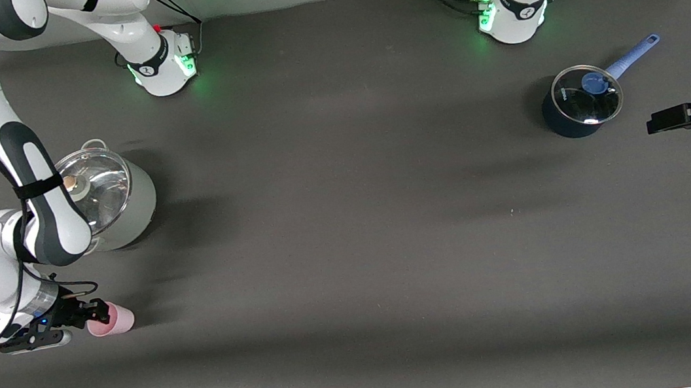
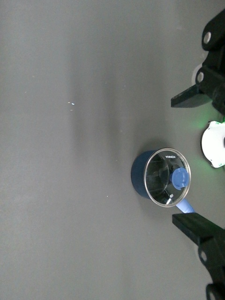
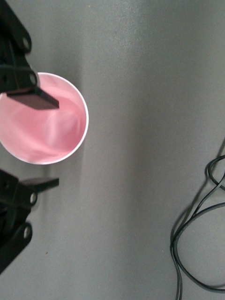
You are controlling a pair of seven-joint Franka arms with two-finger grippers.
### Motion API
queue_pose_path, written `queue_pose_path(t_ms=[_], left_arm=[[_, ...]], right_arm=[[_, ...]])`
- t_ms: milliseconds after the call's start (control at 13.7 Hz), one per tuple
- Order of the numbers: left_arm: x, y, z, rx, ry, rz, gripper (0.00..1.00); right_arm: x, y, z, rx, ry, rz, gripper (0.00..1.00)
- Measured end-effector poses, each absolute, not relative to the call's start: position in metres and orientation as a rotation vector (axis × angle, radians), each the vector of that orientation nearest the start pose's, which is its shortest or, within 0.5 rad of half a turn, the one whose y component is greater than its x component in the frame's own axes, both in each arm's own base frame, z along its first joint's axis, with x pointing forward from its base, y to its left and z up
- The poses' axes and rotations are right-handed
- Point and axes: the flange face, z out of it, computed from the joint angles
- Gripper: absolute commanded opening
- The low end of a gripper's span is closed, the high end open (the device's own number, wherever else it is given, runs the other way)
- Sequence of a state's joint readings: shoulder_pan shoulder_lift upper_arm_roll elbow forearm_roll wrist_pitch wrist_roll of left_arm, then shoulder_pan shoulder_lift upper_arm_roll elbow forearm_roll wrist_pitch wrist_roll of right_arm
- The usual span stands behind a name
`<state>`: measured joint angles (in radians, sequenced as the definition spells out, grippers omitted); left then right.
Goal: Transfer pink cup from left to right arm
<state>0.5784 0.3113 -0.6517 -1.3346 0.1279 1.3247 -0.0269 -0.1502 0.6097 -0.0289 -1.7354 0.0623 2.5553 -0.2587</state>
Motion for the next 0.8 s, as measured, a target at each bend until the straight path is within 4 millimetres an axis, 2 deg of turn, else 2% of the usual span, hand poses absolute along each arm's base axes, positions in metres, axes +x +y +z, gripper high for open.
queue_pose_path(t_ms=[365, 584, 729, 802], left_arm=[[0.599, 0.017, 0.577, -3.16, 0.084, 0.416, 1.0], [0.599, -0.002, 0.575, -3.153, 0.126, 0.416, 1.0], [0.598, -0.022, 0.571, -3.141, 0.164, 0.391, 1.0], [0.597, -0.029, 0.568, -3.131, 0.178, 0.383, 1.0]], right_arm=[[0.676, -0.129, 0.249, -3.15, -0.114, -0.32, 0.99], [0.677, -0.131, 0.253, -3.149, -0.138, -0.303, 0.99], [0.681, -0.131, 0.273, -3.139, -0.176, -0.226, 0.99], [0.683, -0.131, 0.294, -3.13, -0.2, -0.173, 0.99]])
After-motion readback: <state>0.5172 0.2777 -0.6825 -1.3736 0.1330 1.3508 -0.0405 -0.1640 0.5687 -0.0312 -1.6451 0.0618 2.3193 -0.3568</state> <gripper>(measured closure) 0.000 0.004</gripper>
